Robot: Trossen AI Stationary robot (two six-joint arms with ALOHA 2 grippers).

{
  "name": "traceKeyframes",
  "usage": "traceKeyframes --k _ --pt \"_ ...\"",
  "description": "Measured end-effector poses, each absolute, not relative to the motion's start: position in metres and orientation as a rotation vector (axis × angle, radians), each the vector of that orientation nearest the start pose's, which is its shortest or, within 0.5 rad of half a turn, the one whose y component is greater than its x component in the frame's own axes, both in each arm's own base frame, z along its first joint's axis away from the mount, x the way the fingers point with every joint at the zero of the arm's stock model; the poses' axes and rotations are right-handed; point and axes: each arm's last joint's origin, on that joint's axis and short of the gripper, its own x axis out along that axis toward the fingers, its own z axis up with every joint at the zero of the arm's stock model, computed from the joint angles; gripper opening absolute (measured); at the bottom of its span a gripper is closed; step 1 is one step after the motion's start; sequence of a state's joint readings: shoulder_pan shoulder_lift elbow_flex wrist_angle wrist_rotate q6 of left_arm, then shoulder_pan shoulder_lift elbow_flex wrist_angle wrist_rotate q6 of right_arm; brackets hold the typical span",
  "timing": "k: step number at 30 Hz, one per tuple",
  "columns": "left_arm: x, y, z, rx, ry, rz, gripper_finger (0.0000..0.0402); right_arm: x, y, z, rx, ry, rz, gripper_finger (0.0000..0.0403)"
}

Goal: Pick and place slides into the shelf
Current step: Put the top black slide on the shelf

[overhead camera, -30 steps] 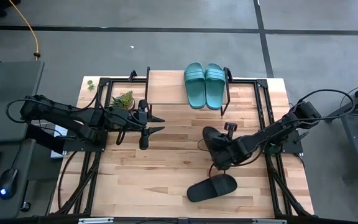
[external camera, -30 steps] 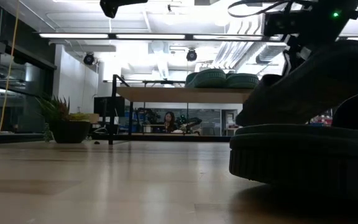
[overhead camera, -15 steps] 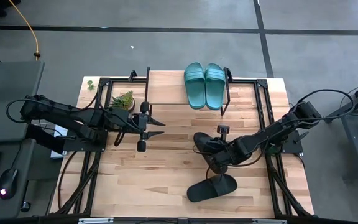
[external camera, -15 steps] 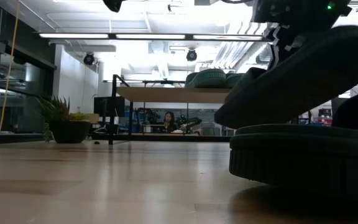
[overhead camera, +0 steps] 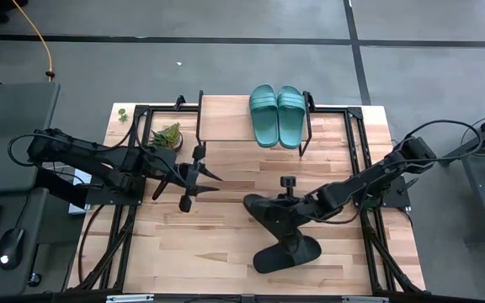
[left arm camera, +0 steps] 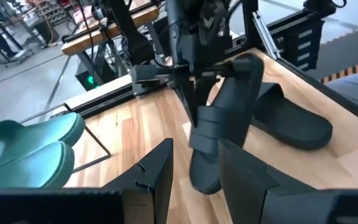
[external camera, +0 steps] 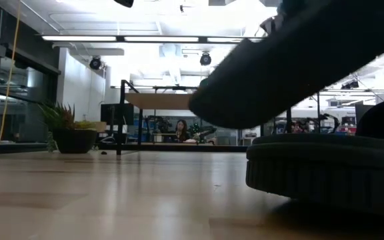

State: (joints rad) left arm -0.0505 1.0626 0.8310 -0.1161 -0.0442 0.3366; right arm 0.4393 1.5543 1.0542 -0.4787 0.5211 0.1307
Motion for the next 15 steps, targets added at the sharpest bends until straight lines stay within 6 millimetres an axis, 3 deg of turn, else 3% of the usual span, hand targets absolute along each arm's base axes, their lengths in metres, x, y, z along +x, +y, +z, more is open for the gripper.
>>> traceKeyframes --k 15 --pt "0.229 -0.052 0.301 0.585 0.317 -0.247 0.0113 0.274 0.152 0.271 -0.282 0.553 0.081 0.0000"
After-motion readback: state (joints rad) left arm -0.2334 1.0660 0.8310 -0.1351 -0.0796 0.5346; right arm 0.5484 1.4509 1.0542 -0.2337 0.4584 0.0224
